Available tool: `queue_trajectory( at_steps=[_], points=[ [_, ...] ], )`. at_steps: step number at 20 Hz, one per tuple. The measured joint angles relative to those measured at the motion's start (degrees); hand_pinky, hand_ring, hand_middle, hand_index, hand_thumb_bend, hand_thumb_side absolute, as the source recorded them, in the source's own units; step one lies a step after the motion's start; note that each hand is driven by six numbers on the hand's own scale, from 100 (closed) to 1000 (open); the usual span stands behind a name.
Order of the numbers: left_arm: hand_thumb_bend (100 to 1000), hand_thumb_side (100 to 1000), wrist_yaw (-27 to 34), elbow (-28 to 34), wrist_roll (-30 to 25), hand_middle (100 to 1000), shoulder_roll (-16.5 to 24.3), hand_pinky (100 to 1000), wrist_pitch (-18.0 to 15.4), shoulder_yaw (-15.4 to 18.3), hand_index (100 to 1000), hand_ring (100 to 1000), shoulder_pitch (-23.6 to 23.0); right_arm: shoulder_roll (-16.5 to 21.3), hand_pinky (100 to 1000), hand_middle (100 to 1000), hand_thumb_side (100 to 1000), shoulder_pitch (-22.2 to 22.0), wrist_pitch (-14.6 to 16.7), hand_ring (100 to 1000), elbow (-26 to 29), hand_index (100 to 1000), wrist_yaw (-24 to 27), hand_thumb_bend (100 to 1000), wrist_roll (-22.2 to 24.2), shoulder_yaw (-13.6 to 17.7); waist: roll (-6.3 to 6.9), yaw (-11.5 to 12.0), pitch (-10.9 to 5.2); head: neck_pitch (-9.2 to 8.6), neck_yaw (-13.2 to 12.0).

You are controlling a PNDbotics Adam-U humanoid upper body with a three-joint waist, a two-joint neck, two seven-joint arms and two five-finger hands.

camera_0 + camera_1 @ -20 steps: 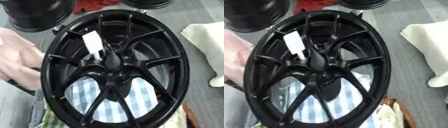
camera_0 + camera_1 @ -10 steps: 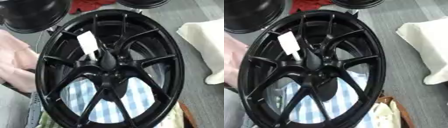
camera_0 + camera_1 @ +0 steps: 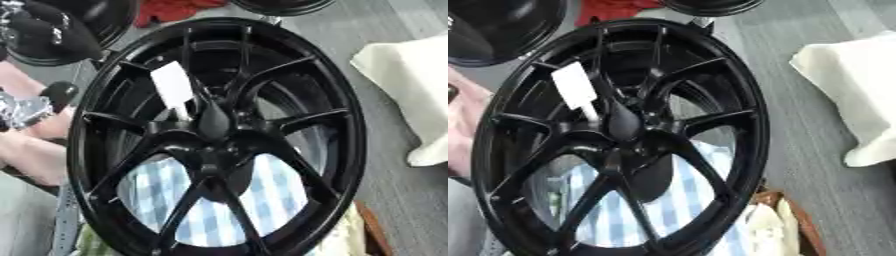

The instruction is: Pull the pin out of the wheel hub.

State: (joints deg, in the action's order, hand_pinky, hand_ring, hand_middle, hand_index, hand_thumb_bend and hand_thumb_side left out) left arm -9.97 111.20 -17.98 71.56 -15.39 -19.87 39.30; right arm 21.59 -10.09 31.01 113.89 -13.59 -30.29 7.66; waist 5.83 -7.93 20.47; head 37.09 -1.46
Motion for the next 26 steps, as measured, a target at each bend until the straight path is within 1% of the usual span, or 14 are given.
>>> queue_trajectory(
  at_steps=[5,8,11,12,13,15,17,19,20,22,24,26],
  points=[
    [162,751,-1.7,-3.4,-4.6,753,-4.3,853,-1.8,-5.0,840,785,7.4,0.1,797,661,289,0.1,0.0,716,0.0,674,0.8,100,0.8,-0.3,0.02,-0.3,-0.04,0.01,-0.5],
    [161,745,-2.5,-6.2,-7.4,753,-7.2,853,-2.5,-7.2,841,785,11.9,0.2,797,660,293,0.2,-0.2,715,0.0,674,1.3,100,1.0,-0.3,0.06,-0.1,-0.08,0.04,-0.5],
    [174,721,-2.6,-9.4,-10.2,764,-10.1,858,-2.7,-8.8,856,792,16.2,0.2,798,659,296,0.2,-0.4,714,0.0,673,1.6,100,1.2,-0.3,0.08,0.2,-0.13,0.05,-0.5],
    [178,705,-2.6,-10.4,-11.1,766,-11.0,859,-2.7,-9.2,859,793,17.5,0.2,798,659,298,0.2,-0.4,714,0.0,673,1.7,100,1.3,-0.3,0.09,0.3,-0.13,0.05,-0.4],
    [190,667,-2.5,-11.3,-12.0,775,-11.8,866,-2.8,-9.4,867,800,18.5,0.2,798,659,300,0.2,-0.5,714,0.0,673,1.7,100,1.3,-0.3,0.13,0.3,-0.13,0.05,-0.4],
    [211,634,-1.8,-12.7,-13.9,784,-13.1,875,-2.9,-9.5,873,809,20.0,0.2,798,659,301,0.2,-0.5,714,0.0,672,1.7,100,1.4,-0.3,0.22,0.4,-0.13,0.06,-0.4],
    [269,506,-0.7,-13.4,-15.8,797,-14.0,901,-3.0,-9.5,885,829,21.1,0.1,798,659,304,0.3,-0.6,714,0.0,672,1.7,100,1.5,-0.3,0.23,0.5,-0.13,0.06,-0.4],
    [306,406,0.5,-13.7,-17.5,798,-14.7,917,-3.3,-9.1,888,835,21.8,0.0,798,658,306,0.4,-0.7,714,0.0,672,1.7,100,1.6,-0.3,0.24,0.5,-0.13,0.06,-0.4],
    [344,299,1.1,-13.7,-18.4,803,-15.0,929,-3.5,-8.8,897,842,22.1,-0.1,799,658,308,0.5,-0.8,713,0.0,671,1.7,100,1.6,-0.3,0.27,0.5,-0.13,0.06,-0.4],
    [386,174,2.4,-13.7,-20.1,804,-15.5,937,-4.0,-8.7,908,851,22.6,-0.1,799,657,310,0.5,-0.8,713,0.0,671,1.7,100,1.7,-0.3,0.36,0.3,-0.12,0.06,-0.4],
    [392,100,3.4,-13.9,-21.9,813,-16.0,938,-4.5,-8.6,909,852,23.0,-0.1,799,657,312,0.6,-1.0,713,0.0,671,1.8,100,1.8,-0.5,0.38,0.1,-0.1,0.05,-0.4],
    [412,100,3.9,-14.4,-23.8,817,-16.6,938,-4.8,-8.6,904,855,23.5,-0.2,799,657,314,0.8,-1.0,713,0.0,671,1.9,100,1.9,-0.6,0.41,-0.1,-0.06,0.05,-0.4]
  ],
)
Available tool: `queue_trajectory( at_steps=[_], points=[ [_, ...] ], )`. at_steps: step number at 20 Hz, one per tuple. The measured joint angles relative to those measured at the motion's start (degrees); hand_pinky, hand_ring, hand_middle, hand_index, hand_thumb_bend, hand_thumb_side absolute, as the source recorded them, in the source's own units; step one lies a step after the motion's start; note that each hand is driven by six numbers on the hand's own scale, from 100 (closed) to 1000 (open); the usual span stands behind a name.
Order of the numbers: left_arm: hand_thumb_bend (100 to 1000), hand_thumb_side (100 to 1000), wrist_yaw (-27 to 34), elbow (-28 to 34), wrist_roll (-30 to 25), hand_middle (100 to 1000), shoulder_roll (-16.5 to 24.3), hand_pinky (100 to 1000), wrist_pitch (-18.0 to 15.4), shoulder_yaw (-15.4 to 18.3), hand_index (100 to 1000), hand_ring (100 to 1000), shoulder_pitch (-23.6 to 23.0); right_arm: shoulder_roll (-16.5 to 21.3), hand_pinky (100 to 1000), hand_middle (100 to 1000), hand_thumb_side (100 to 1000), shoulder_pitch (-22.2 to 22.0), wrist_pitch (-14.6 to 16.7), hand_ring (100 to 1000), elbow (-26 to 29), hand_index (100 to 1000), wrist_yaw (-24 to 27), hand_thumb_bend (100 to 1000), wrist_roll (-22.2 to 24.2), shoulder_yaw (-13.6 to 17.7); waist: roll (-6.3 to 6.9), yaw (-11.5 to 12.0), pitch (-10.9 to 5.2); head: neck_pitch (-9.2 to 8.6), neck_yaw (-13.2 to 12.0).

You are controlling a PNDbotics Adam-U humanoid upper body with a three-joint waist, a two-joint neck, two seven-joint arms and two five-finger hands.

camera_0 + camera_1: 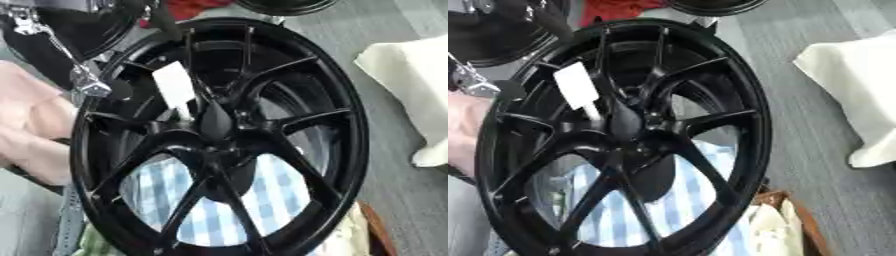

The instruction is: Pull the pin out of the wheel hub.

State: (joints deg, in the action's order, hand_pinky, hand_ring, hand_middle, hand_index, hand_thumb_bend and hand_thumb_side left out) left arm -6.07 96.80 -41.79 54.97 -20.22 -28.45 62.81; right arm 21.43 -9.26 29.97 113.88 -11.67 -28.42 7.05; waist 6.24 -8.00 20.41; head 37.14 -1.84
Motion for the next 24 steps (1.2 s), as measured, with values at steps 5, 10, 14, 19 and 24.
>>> queue_trajectory(
  at_steps=[5,10,14,19,24],
  points=[
    [398,100,0.5,-1.3,-3.0,813,-1.3,934,1.3,0.5,891,851,1.0,-0.2,800,656,322,0.3,-0.2,713,0.0,670,0.3,100,0.2,0.0,0.44,-0.5,0.2,-0.03,-0.1],
    [360,100,1.7,-2.5,-5.2,808,-2.3,924,3.5,1.4,886,843,1.3,-0.7,801,656,330,0.8,-0.5,713,0.0,669,0.3,100,0.5,-0.2,0.69,-1.0,0.74,-0.06,-0.4],
    [354,100,2.2,-3.2,-5.8,820,-3.1,923,4.0,1.5,888,843,1.3,-1.0,801,655,334,1.2,-0.7,713,0.0,669,0.4,100,0.7,-0.4,0.8,-1.2,1.18,-0.08,-0.6],
    [367,100,2.1,-4.0,-5.9,819,-3.6,923,4.2,1.5,883,844,1.3,-1.1,801,654,339,1.7,-0.9,713,0.0,668,0.7,100,0.9,-0.6,1.07,-1.6,1.59,-0.59,-0.4],
    [356,100,1.5,-5.0,-5.9,834,-4.1,924,4.2,1.1,882,845,1.4,-1.5,802,653,345,2.2,-1.2,711,0.0,667,0.8,100,1.1,-0.7,1.44,-1.9,1.72,-1.05,-0.1]
  ],
)
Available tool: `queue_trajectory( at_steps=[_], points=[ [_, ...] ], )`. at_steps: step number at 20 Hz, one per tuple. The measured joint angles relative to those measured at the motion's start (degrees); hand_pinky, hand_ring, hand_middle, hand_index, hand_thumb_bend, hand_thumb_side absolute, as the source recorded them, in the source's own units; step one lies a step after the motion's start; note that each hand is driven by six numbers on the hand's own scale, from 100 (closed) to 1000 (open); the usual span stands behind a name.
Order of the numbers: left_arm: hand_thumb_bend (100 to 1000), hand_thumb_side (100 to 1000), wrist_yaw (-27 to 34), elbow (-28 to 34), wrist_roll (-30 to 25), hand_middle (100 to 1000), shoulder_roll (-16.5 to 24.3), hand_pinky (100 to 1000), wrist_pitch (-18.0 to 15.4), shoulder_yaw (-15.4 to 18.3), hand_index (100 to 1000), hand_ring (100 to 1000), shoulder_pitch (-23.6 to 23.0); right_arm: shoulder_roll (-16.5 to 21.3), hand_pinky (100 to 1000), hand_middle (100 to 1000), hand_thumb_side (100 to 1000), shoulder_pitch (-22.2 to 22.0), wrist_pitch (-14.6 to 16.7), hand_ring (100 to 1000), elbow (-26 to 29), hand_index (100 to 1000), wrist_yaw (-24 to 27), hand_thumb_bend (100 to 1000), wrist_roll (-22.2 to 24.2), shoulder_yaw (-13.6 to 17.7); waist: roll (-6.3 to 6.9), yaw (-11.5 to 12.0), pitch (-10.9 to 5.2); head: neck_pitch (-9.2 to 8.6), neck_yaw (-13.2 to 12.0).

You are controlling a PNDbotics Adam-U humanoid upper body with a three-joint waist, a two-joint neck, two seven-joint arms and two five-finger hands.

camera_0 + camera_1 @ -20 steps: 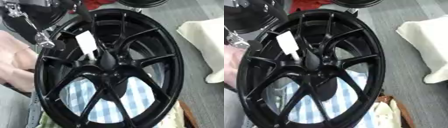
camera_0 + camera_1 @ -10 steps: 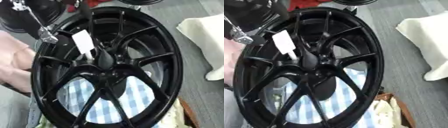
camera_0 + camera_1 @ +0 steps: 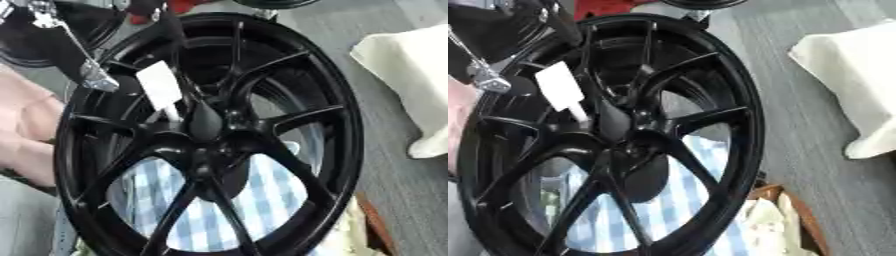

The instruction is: Pull the pin out of the wheel hub.

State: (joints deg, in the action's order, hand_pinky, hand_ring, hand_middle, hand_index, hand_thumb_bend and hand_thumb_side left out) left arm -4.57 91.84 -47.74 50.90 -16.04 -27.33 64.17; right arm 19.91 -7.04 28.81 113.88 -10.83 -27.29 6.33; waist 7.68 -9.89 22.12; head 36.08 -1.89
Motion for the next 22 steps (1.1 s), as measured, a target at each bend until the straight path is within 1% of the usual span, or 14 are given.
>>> queue_trajectory(
  at_steps=[1,8,12,16,18,19,20,21,22],
  points=[
    [341,100,-0.1,-0.1,0.0,831,0.0,924,0.0,-0.1,876,842,0.0,0.0,802,653,347,0.0,-0.1,711,0.0,666,0.1,100,0.0,0.0,0.01,-0.1,0.01,-0.01,0.0],
    [310,100,-0.6,-0.8,0.0,793,-0.5,915,0.0,-1.5,843,829,0.0,-0.4,802,650,351,0.5,-0.3,709,0.0,664,0.5,100,0.1,0.0,0.32,-0.5,0.17,-0.46,0.0],
    [296,100,-2.0,-1.4,0.1,748,-0.6,904,-0.1,-2.4,816,816,-0.2,-0.5,801,649,356,0.7,-0.5,708,0.0,663,0.7,100,0.0,0.0,0.44,-0.7,0.27,-0.46,-0.1],
    [246,100,-2.6,-1.7,0.4,661,-0.8,887,-0.4,-2.8,762,779,-0.4,-0.5,801,647,359,1.0,-0.8,707,0.0,661,0.9,100,-0.3,0.0,0.63,-0.7,0.34,-0.47,-0.2],
    [233,100,-2.5,-1.8,0.5,647,-0.9,885,-0.5,-2.8,751,770,-0.5,-0.5,801,647,360,1.0,-0.9,707,0.0,661,1.0,100,-0.4,0.0,0.64,-0.7,0.34,-0.47,-0.3],
    [210,100,-2.3,-1.8,0.5,603,-1.0,878,-0.5,-2.8,711,745,-0.5,-0.5,801,647,362,1.0,-0.9,707,0.0,661,1.0,100,-0.5,0.0,0.64,-0.7,0.34,-0.47,-0.3],
    [207,100,-2.0,-1.8,0.5,579,-1.0,873,-0.5,-2.8,688,730,-0.6,-0.5,801,647,362,1.0,-1.0,707,0.0,661,1.0,100,-0.6,0.0,0.64,-0.8,0.34,-0.47,-0.3],
    [190,100,-1.7,-1.8,0.5,519,-1.0,857,-0.5,-2.8,628,688,-0.6,-0.6,801,646,364,1.0,-1.1,706,0.0,661,1.0,100,-0.7,0.0,0.64,-0.8,0.34,-0.47,-0.3],
    [179,100,-1.5,-1.8,0.5,483,-1.0,847,-0.5,-2.8,587,659,-0.6,-0.6,801,646,364,1.0,-1.2,706,0.0,661,1.1,100,-0.8,0.0,0.64,-0.8,0.34,-0.47,-0.3]
  ],
)
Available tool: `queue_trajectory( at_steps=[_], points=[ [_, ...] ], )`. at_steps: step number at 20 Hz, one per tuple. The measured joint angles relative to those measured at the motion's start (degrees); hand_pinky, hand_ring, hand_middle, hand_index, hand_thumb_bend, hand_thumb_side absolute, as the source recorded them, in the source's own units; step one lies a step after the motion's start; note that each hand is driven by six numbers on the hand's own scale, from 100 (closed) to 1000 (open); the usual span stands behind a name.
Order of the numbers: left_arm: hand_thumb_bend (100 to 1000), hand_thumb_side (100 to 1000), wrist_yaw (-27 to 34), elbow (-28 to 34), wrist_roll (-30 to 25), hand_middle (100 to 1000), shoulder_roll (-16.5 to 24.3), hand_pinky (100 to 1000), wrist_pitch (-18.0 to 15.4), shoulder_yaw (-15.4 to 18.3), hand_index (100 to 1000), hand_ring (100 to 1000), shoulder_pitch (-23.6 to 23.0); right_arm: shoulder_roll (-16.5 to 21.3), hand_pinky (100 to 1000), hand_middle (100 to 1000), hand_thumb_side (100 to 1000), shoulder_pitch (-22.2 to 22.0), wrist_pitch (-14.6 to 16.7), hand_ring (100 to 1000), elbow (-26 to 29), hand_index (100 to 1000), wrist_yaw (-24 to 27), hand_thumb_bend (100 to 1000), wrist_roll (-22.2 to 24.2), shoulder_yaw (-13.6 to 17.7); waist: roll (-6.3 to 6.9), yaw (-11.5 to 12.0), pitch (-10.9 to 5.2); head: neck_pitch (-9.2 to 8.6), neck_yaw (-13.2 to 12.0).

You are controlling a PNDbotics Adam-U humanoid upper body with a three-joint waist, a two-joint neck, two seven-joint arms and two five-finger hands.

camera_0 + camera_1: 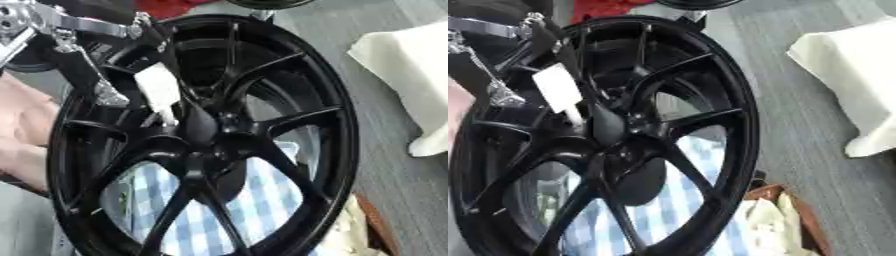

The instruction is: Pull the pin out of the wheel hub.

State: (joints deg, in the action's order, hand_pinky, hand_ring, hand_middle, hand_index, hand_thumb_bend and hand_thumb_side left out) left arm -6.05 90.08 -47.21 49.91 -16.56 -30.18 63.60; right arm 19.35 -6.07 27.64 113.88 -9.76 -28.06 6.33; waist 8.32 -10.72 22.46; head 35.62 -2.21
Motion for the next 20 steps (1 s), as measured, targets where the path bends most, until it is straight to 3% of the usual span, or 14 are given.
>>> queue_trajectory(
  at_steps=[3,5,12,20],
  points=[
    [107,100,1.0,0.0,-0.2,320,0.0,790,0.2,0.0,396,542,0.0,0.0,801,647,367,0.0,-0.1,706,0.0,661,0.1,100,-0.1,0.0,0.0,0.0,0.0,0.0,0.0],
    [100,100,2.0,0.0,-0.5,286,-0.1,767,0.5,0.2,354,510,0.0,0.0,801,647,367,0.0,-0.1,707,0.0,662,0.2,100,-0.2,0.0,0.0,0.0,0.0,0.0,-0.1],
    [100,100,6.5,0.4,-1.7,249,-0.5,742,1.7,4.6,314,470,1.4,-0.1,801,647,365,-0.1,-0.1,707,0.0,662,0.4,100,-0.4,0.0,-0.26,0.3,-0.02,0.03,-0.1],
    [100,100,12.9,-0.6,-2.9,252,0.9,745,2.9,14.0,321,460,2.2,-0.4,800,648,358,-0.6,0.1,708,0.0,663,0.4,100,-0.7,0.3,-0.8,1.5,-0.23,0.14,0.1]
  ],
)
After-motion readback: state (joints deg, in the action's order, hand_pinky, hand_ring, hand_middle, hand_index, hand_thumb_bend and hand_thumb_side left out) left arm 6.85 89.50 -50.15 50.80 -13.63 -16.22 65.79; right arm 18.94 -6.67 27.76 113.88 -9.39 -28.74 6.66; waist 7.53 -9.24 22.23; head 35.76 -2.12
